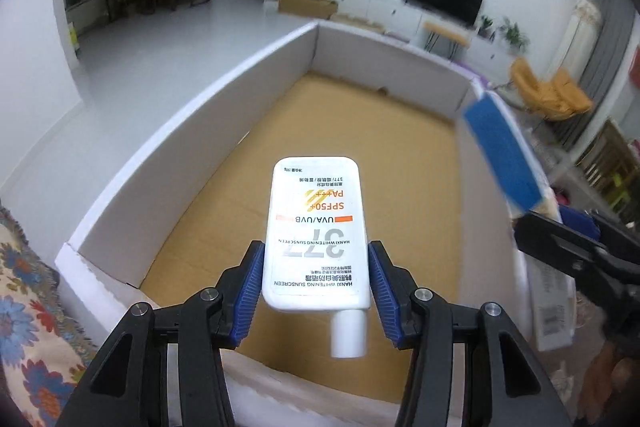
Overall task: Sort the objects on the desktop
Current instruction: 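Carry both items into the white-walled cardboard bin and open both grippers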
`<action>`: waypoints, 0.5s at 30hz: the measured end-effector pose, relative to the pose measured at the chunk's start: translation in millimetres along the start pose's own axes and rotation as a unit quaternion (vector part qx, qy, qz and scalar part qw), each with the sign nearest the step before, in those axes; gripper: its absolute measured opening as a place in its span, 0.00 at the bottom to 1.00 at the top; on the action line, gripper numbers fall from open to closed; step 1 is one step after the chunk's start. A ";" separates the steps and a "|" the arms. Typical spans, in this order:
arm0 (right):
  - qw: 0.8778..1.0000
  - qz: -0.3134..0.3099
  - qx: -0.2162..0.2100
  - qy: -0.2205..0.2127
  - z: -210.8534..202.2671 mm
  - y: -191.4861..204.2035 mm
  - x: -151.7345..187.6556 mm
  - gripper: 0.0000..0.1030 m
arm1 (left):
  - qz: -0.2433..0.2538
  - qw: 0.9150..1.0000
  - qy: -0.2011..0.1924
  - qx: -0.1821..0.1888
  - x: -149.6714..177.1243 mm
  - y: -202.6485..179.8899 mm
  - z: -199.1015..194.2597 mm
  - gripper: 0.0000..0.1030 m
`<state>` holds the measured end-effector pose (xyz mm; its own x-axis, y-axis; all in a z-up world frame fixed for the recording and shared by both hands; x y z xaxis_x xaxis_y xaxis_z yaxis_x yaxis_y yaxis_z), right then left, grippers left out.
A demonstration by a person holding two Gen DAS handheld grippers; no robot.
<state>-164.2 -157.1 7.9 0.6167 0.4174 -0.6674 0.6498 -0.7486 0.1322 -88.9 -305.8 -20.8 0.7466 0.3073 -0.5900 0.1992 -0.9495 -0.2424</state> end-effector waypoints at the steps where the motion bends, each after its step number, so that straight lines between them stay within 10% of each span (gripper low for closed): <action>1: 1.000 -0.005 0.006 0.010 15.3 3.6 1.4 0.43 | 0.005 1.000 0.008 -0.006 1.0 2.8 6.9 0.49; 6: 0.998 -0.010 0.019 0.063 58.8 9.5 19.1 0.64 | 0.024 0.998 0.031 -0.049 8.4 8.7 25.0 0.62; 9: 0.999 -0.019 0.026 0.038 47.4 2.4 21.5 0.79 | 0.041 0.995 0.004 -0.088 8.6 0.7 17.7 0.84; 15: 0.997 0.005 0.057 -0.051 -18.3 -48.1 26.8 0.96 | 0.064 0.995 -0.058 -0.045 7.5 -54.2 -13.3 0.85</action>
<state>-170.9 -100.5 -3.0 0.5714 0.3591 -0.7380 0.5856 -0.8084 0.0601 -85.7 -252.9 -1.9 0.6916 0.1842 -0.6983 0.1674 -0.9815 -0.0931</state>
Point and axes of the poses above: each gripper's, at about its wrist camera, not at the fingertips, and z roughly the way its jaws point, y to its left, x to its underside, the point moved 8 cm from there along z, roughly the way its jaws point, and after that the axes turned 10 degrees about x, right-handed, at the moved point
